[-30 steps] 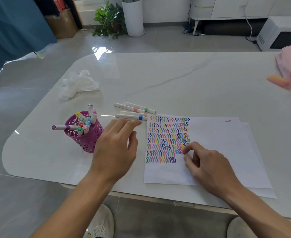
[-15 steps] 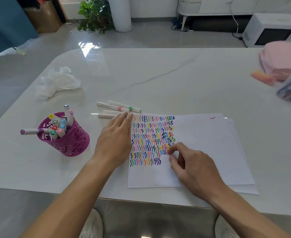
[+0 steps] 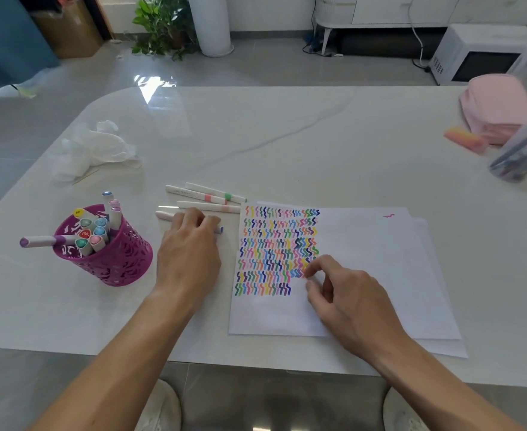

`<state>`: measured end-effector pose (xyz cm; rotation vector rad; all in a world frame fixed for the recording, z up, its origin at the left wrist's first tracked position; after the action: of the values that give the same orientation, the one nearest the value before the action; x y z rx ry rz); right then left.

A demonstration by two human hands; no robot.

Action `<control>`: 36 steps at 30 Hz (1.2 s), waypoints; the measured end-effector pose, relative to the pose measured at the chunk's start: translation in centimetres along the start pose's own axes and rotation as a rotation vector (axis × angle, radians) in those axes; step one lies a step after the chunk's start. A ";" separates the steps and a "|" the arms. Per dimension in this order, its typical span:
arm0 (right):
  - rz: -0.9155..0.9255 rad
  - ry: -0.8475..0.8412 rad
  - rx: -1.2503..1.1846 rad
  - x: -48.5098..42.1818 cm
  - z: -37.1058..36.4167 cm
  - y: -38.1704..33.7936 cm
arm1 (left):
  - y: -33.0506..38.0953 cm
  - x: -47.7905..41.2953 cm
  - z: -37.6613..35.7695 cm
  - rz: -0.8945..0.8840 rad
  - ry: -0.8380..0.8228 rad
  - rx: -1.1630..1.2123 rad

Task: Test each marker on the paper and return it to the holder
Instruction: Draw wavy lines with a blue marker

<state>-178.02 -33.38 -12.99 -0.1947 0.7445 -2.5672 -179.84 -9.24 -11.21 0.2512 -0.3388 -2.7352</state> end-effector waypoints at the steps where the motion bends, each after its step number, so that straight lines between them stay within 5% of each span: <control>1: 0.001 0.002 0.001 0.0 0.0 0.0 | -0.1 0.1 0.1 0.001 0.006 0.003; 8: 0.009 -0.007 -0.008 0.0 0.0 0.0 | -0.1 0.2 0.7 0.001 0.049 0.038; 22: 0.045 0.039 -0.105 0.2 0.7 0.1 | 4.3 2.5 6.4 -0.174 0.234 0.510; 36: 0.126 0.173 -0.222 0.5 2.7 -0.5 | 5.8 3.4 4.6 -0.100 -0.001 1.049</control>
<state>-177.96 -34.51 -10.43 0.0051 1.0723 -2.4005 -181.97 -14.83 -5.72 0.5280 -1.7636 -2.3712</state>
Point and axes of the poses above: each hand's wrist, its own x-axis away from the middle knuckle, its own z-axis out of the back of the hand, y = z × x, the point moved 10 cm from there along -x, towards the middle knuckle, and after that the axes turned 1 degree about -y, right-handed, at the moved point
